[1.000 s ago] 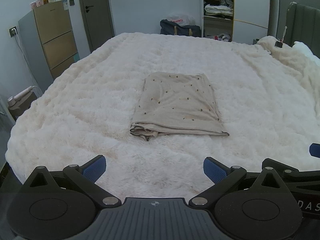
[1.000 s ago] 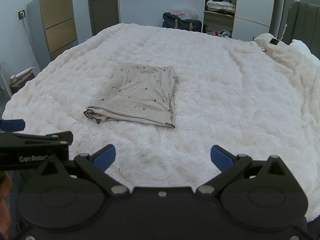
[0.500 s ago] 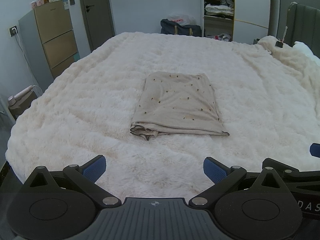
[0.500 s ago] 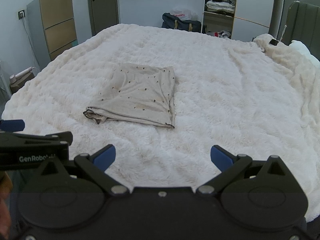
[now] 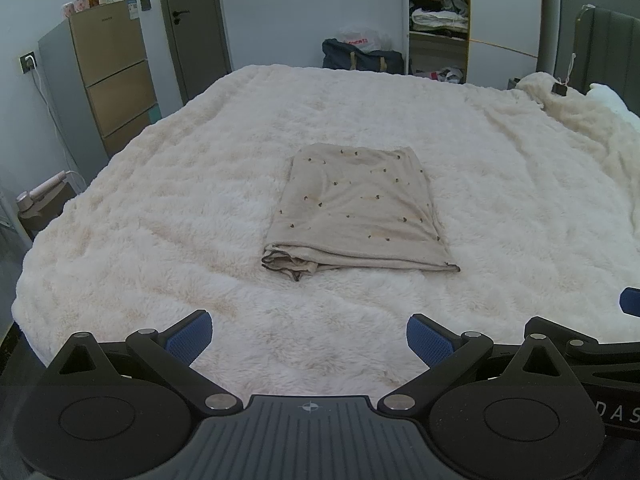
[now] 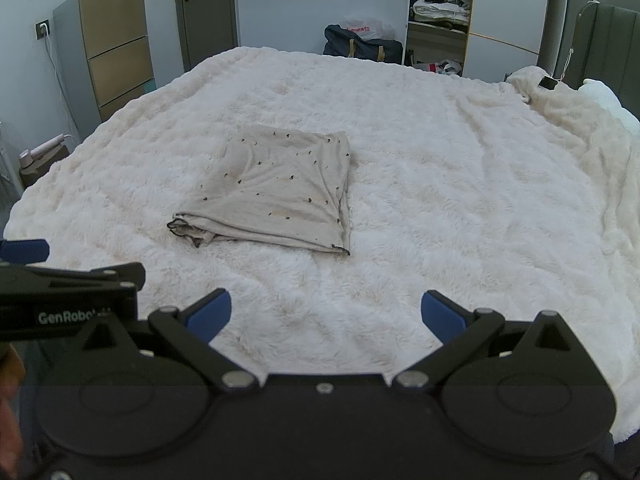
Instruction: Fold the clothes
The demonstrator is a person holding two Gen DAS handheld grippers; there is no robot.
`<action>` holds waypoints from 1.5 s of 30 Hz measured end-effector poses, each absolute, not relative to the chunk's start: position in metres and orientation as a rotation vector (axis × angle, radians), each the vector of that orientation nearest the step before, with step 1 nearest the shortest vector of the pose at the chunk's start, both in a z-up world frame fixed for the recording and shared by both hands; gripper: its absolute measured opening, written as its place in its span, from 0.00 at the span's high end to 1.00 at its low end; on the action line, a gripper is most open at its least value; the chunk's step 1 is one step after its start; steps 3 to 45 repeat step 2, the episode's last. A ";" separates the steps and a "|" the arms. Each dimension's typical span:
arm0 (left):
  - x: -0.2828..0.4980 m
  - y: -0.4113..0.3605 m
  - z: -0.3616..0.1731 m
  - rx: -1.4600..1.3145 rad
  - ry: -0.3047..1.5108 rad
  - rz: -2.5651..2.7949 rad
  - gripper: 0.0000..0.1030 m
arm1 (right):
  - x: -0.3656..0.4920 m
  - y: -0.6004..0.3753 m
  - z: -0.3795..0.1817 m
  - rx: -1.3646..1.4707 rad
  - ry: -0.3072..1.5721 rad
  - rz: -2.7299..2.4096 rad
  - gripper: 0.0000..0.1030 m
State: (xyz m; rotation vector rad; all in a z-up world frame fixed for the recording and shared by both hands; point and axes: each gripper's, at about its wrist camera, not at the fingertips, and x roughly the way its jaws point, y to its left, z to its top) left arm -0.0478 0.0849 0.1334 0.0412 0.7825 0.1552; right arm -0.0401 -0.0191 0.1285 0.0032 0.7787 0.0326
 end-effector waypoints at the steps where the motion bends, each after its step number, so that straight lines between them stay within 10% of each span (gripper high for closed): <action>1: -0.048 0.085 0.133 0.041 0.782 0.155 0.00 | -0.040 -0.019 0.128 0.003 0.778 0.032 0.00; 45: -0.048 0.085 0.133 0.041 0.782 0.156 0.00 | -0.040 -0.019 0.128 0.002 0.778 0.032 0.00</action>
